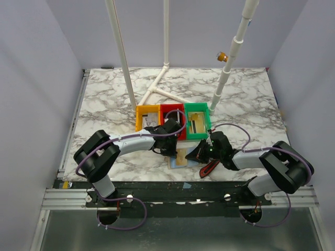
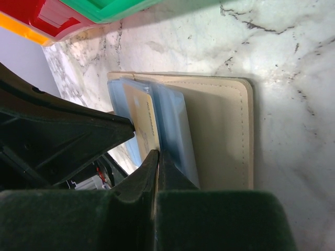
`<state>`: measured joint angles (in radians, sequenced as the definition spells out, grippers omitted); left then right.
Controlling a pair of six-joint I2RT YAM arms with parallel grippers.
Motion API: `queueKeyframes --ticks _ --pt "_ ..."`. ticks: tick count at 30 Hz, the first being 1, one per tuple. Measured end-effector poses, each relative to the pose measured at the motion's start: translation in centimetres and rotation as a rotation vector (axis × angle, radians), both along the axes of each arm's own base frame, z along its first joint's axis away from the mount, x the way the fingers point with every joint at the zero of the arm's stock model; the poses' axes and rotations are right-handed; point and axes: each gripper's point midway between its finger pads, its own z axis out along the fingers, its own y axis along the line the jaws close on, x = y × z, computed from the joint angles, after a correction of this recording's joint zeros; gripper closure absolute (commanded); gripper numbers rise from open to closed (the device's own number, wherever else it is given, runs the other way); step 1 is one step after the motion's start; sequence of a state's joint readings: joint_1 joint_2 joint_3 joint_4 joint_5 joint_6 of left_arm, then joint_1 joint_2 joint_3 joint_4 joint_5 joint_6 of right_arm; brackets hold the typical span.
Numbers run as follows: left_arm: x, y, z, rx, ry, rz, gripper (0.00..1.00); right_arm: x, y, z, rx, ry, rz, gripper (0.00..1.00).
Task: Take the credit cards out of the card holder
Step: Remove the credit card from the card holder.
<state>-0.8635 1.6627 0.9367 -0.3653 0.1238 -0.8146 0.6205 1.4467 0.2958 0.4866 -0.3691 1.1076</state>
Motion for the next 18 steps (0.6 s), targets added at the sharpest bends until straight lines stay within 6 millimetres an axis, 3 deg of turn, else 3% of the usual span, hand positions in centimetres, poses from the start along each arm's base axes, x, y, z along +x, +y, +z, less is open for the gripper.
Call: queueKeyframes --ticks 18 --pt "0.35 0.46 -0.20 -0.004 0.008 0.032 1.00 0.04 -0.38 0.19 0.012 -0.009 -0.011 0.99"
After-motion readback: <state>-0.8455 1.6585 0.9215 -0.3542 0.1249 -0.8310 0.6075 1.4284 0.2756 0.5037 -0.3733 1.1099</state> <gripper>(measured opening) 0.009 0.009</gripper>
